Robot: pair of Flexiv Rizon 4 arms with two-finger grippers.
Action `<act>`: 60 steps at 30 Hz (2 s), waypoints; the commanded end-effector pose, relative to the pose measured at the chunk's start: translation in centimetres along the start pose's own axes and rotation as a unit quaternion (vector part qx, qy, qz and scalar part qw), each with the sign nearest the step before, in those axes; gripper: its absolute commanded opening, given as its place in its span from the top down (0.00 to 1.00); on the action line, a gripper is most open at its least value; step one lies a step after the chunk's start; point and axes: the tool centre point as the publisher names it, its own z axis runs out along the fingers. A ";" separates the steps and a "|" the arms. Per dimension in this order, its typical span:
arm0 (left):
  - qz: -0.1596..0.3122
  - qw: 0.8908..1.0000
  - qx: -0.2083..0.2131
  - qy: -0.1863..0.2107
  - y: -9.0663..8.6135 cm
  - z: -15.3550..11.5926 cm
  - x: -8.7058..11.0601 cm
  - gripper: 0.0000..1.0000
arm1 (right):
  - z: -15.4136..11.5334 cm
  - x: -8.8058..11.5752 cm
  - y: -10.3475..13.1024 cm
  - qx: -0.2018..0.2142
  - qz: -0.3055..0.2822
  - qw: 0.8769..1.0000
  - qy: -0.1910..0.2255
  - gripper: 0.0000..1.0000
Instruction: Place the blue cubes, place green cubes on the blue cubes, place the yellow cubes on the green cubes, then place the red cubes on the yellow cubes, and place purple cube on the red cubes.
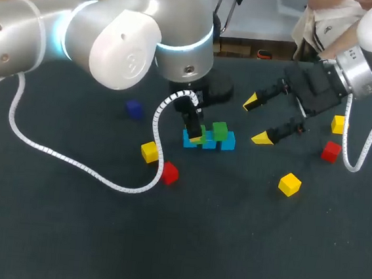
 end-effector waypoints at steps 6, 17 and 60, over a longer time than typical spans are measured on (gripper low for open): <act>0.005 1.000 -0.003 0.006 0.6 0.4 -0.7 1.00 | 0.0 0.0 0.0 0.000 -0.001 1.000 -0.001 0.00; 0.008 1.000 -0.001 0.010 0.7 0.8 -0.8 1.00 | 0.0 0.0 0.0 0.000 -0.001 1.000 -0.001 0.00; 0.010 1.000 -0.002 0.026 1.4 1.0 -1.3 1.00 | 0.0 0.0 0.0 0.000 -0.001 1.000 -0.001 0.00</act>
